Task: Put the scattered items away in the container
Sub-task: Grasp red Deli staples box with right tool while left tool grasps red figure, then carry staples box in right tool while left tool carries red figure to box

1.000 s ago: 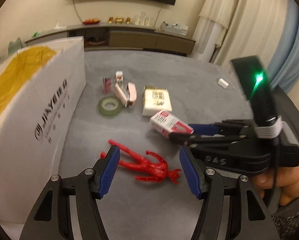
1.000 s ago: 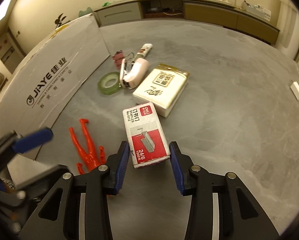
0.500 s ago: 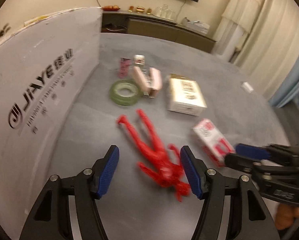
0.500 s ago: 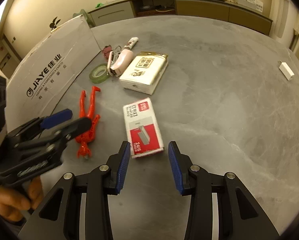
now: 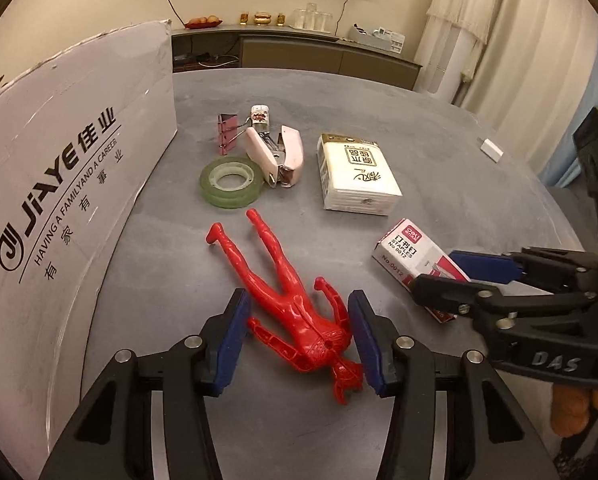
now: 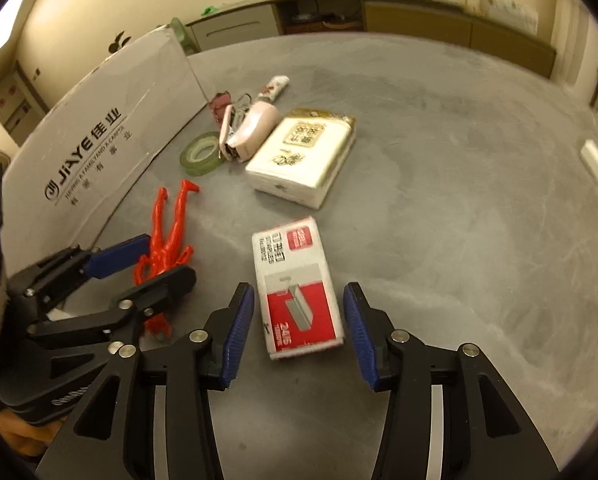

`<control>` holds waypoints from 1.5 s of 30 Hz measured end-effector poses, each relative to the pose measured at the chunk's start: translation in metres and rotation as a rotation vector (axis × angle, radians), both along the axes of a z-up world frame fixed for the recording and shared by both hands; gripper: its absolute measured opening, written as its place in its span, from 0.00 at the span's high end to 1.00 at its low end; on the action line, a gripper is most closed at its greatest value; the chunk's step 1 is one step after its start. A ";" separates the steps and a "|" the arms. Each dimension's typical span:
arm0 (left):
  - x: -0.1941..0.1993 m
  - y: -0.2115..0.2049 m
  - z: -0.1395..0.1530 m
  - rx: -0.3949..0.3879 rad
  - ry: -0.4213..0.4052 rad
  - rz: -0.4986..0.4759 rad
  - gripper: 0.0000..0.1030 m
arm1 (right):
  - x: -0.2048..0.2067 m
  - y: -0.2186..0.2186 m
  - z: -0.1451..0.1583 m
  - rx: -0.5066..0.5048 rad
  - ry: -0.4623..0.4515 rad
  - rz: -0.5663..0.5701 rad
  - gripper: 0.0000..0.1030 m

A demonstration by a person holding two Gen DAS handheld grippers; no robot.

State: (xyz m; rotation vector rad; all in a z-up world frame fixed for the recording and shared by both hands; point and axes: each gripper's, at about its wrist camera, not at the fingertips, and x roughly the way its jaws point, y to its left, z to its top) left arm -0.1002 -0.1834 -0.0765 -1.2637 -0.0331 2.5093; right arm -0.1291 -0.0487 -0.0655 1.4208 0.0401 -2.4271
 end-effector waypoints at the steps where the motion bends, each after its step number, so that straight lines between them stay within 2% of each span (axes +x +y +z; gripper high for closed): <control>1: 0.001 -0.002 0.001 0.001 0.005 -0.003 0.50 | 0.001 -0.003 0.000 0.023 0.007 0.004 0.53; 2: 0.000 -0.004 0.002 0.004 0.012 -0.003 0.50 | 0.001 -0.004 0.000 0.038 0.012 0.003 0.61; 4: -0.001 -0.007 0.007 0.014 0.031 -0.009 0.50 | 0.002 -0.004 0.001 0.039 0.016 -0.002 0.61; 14: 0.006 -0.023 0.042 0.088 0.105 -0.016 0.50 | 0.008 0.000 0.027 -0.031 0.063 -0.021 0.62; 22: 0.013 -0.032 0.071 0.132 0.164 -0.032 0.50 | 0.014 -0.003 0.038 -0.050 0.092 -0.014 0.62; 45: 0.027 -0.082 0.121 0.215 0.271 0.020 0.50 | 0.027 -0.035 0.066 -0.060 0.184 0.034 0.62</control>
